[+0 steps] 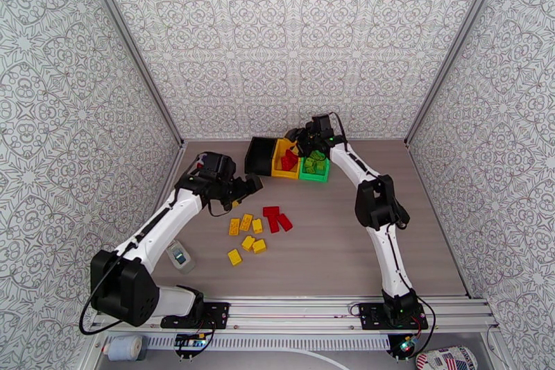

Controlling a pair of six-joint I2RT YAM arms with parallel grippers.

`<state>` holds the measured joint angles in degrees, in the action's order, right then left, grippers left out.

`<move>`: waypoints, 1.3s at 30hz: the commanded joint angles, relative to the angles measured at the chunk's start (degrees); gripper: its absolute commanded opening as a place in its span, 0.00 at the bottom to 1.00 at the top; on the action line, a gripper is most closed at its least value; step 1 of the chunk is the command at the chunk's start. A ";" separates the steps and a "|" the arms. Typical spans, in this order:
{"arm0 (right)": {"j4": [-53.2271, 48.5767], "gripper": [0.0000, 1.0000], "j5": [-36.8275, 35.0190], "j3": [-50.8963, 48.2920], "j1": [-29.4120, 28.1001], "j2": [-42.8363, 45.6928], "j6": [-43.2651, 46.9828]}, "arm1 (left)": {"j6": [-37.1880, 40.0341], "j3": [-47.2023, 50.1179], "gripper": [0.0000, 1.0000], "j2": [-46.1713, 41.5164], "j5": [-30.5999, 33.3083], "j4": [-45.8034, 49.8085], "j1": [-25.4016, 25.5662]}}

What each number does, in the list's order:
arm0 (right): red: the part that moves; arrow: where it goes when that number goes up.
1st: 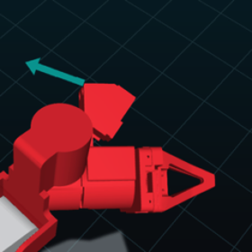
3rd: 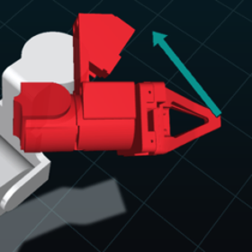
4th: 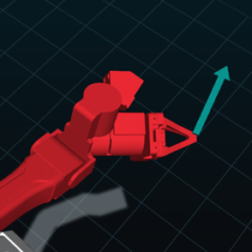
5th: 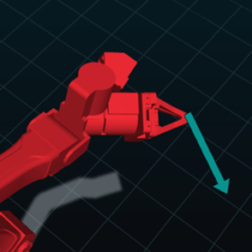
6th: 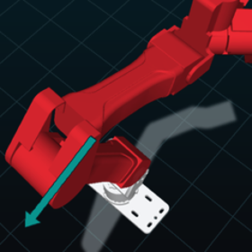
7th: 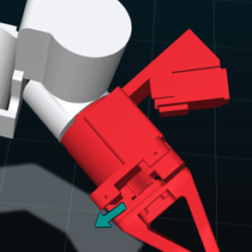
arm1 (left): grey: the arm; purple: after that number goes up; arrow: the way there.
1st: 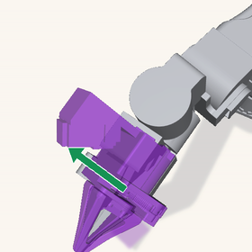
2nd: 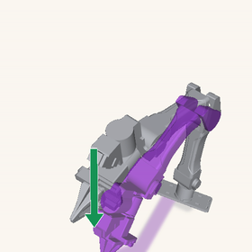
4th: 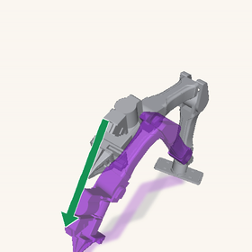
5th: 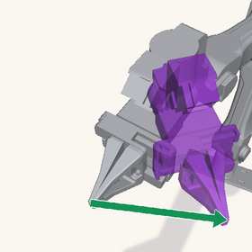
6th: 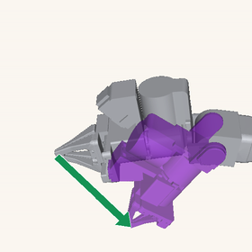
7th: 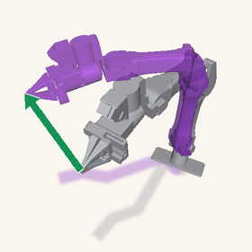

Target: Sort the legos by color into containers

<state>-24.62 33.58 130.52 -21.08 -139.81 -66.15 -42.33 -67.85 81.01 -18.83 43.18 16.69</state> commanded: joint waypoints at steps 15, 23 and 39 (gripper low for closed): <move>-24.62 0.51 -9.63 -27.84 0.08 25.24 25.85 | -0.85 -5.57 0.75 15.20 9.22 8.50 12.78; -25.98 0.51 -16.04 -52.52 -0.42 42.10 28.69 | -3.46 -8.71 0.63 23.64 8.98 8.79 17.87; -22.02 0.53 -14.09 -66.20 -0.47 51.73 26.51 | -6.84 -8.94 0.49 31.13 9.75 7.62 19.23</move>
<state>-47.66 18.83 64.90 -21.28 -89.30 -39.59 -47.99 -76.31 110.54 -10.28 51.20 35.53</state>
